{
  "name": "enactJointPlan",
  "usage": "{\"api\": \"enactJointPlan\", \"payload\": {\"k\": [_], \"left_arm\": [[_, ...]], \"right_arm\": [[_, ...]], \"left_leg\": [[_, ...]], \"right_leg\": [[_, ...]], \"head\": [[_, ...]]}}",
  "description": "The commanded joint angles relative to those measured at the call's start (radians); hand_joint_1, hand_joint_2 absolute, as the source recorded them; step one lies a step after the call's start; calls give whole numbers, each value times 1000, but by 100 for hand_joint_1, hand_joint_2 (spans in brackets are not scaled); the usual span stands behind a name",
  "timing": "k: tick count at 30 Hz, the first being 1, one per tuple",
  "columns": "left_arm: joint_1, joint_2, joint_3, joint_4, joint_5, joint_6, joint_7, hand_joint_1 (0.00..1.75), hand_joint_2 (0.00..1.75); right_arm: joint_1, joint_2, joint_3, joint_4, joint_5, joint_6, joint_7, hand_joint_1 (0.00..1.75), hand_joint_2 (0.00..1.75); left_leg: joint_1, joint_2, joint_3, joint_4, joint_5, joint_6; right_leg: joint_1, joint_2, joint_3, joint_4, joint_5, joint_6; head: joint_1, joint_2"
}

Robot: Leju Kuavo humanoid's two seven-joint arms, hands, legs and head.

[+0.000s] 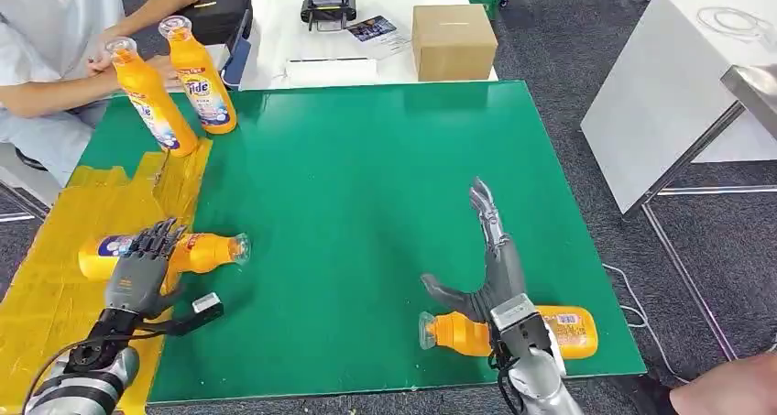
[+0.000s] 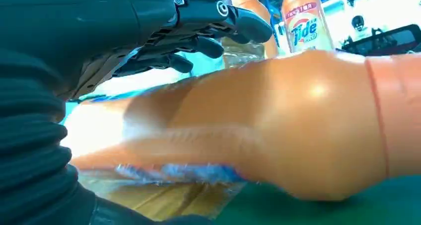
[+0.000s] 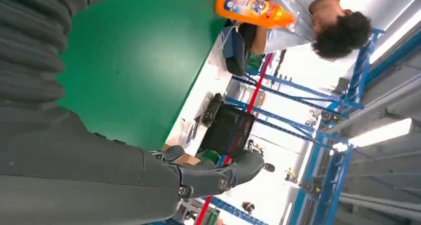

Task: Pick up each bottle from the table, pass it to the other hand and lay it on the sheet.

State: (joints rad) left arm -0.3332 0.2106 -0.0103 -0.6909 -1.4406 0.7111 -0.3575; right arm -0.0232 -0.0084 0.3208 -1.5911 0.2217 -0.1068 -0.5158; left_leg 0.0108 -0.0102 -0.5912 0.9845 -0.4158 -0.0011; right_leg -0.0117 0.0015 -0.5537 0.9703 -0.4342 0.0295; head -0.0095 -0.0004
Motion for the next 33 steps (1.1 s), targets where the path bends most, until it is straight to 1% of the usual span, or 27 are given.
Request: {"api": "enactJointPlan", "payload": {"k": [1, 2, 3, 7, 8, 10, 11, 12, 13, 14, 15, 16, 19, 20, 22, 23, 25, 26, 27, 28, 30, 31, 33], "left_arm": [[54, -107, 123, -44, 175, -13, -182, 0, 175], [62, -132, 146, -63, 227, -13, -236, 0, 175], [62, -132, 146, -63, 227, -13, -236, 0, 175], [62, -132, 146, -63, 227, -13, -236, 0, 175], [68, -162, 172, -76, 346, -13, -341, 0, 175], [132, -121, -51, -229, 696, -13, -341, 0, 175], [175, -100, -140, -352, 850, -16, -341, 0, 175], [206, -89, -178, -442, 929, -27, -341, 0, 175], [243, -83, -198, -550, 993, -61, -341, 0, 175], [262, -81, -202, -602, 1017, -86, -341, 0, 175], [294, -76, -207, -689, 1057, -131, -341, 0, 175], [311, -71, -216, -754, 1095, -166, -341, 0, 175], [342, -84, -206, -880, 1180, -243, -341, 0, 175], [351, -99, -190, -910, 1192, -259, -341, 0, 175], [354, -108, -182, -920, 1197, -265, -341, 0, 175], [354, -108, -182, -920, 1197, -265, -341, 0, 175], [354, -108, -182, -920, 1197, -265, -341, 0, 175], [354, -108, -182, -920, 1197, -265, -341, 0, 175], [352, -114, -175, -940, 1220, -278, -341, 0, 175], [356, -121, -168, -964, 1248, -305, -341, 0, 175], [361, -153, -135, -981, 1265, -388, -341, 0, 175], [362, -171, -118, -973, 1261, -421, -341, 0, 175], [354, -228, -68, -939, 1254, -523, -341, 0, 175]], "right_arm": [[-31, -21, 15, 69, 64, -4, 12, 0, 175], [-26, -25, 20, 67, 77, -6, 14, 0, 175], [-26, -25, 20, 67, 77, -6, 14, 0, 175], [-26, -25, 20, 67, 77, -6, 14, 0, 175], [-21, -31, 25, 63, 98, -9, 21, 0, 175], [-7, -46, 34, 55, 146, -14, 37, 0, 175], [1, -59, 41, 53, 183, -19, 50, 0, 175], [7, -71, 47, 52, 214, -23, 58, 0, 175], [15, -90, 57, 52, 259, -27, 72, 0, 175], [19, -100, 61, 50, 278, -30, 77, 0, 175], [31, -119, 64, 44, 295, -27, 78, 0, 175], [35, -138, 70, 39, 301, -12, 80, 0, 175], [46, -185, 78, 16, 327, 19, 93, 0, 175], [58, -206, 76, -3, 345, 25, 102, 0, 175], [64, -215, 75, -12, 353, 27, 107, 0, 175], [64, -215, 75, -12, 353, 27, 107, 0, 175], [64, -215, 75, -12, 353, 27, 107, 0, 175], [64, -215, 75, -12, 353, 27, 107, 0, 175], [70, -226, 76, -24, 372, 28, 118, 0, 175], [77, -238, 79, -36, 392, 29, 128, 0, 175], [103, -264, 82, -64, 407, 57, 141, 0, 175], [114, -278, 88, -73, 433, 65, 154, 0, 175], [135, -303, 104, -79, 469, 74, 175, 0, 175]], "left_leg": [[0, 1, 4, -1, -1, 1], [-1, 1, 3, -1, -1, 1], [0, 2, 5, -1, -2, 1], [0, 0, 2, -1, -1, 1], [0, 1, 2, 0, -1, 0], [0, 0, 3, -1, -2, 1], [0, 0, 1, -1, -1, 1], [0, 0, 5, 0, -4, 1], [0, 0, -1, 0, -1, 1], [1, 0, 0, 1, -3, 1], [1, 0, -2, 1, -2, 1], [1, 1, 1, 2, -4, 1], [1, -1, -3, 2, -3, 1], [1, -1, -1, 3, -4, 2], [0, 0, -4, 2, -3, 1], [0, 0, -2, 3, -4, 2], [-2, 0, -3, 1, -2, 2], [-1, 0, -1, 1, -4, 2], [-1, 1, -3, 1, -3, 1], [-1, 1, 0, 1, -5, 2], [-1, 0, -2, 1, -3, 2], [-1, -1, -1, 2, -4, 2], [-1, 0, 2, 2, -5, 2]], "right_leg": [[0, 0, 4, -2, 0, 0], [0, 0, 4, -2, 0, 0], [0, 1, 5, -2, -1, 0], [0, 0, 3, -2, -1, 0], [0, 0, 2, -1, -1, -1], [0, -1, 4, -2, -2, -1], [0, -1, 1, -1, -1, 0], [1, -2, 6, -2, -3, -1], [0, -2, -1, -1, -1, 0], [1, -2, 1, -1, -2, 0], [1, -1, -1, -1, -1, 0], [1, 0, 1, -1, -2, 0], [1, -2, -2, 0, -2, 0], [1, -1, 1, -1, -3, 0], [0, -1, -3, 0, -2, 0], [0, -1, 0, 0, -3, 0], [-2, -1, -3, -1, -2, 0], [-1, -1, 0, -1, -3, 0], [-1, 0, -2, -1, -2, 0], [0, 0, 1, -1, -3, -1], [-1, -1, -2, -1, -2, 0], [-1, -2, -1, 0, -3, 0], [-1, -2, 3, -1, -4, 0]], "head": [[0, 0], [0, 0], [0, 0], [0, 0], [0, 0], [0, 0], [0, 0], [0, 0], [0, 0], [0, 0], [0, 0], [0, 0], [0, 0], [0, 0], [0, 0], [0, 0], [0, 0], [0, 0], [0, 0], [0, 0], [0, 0], [0, 0], [0, 0]]}}
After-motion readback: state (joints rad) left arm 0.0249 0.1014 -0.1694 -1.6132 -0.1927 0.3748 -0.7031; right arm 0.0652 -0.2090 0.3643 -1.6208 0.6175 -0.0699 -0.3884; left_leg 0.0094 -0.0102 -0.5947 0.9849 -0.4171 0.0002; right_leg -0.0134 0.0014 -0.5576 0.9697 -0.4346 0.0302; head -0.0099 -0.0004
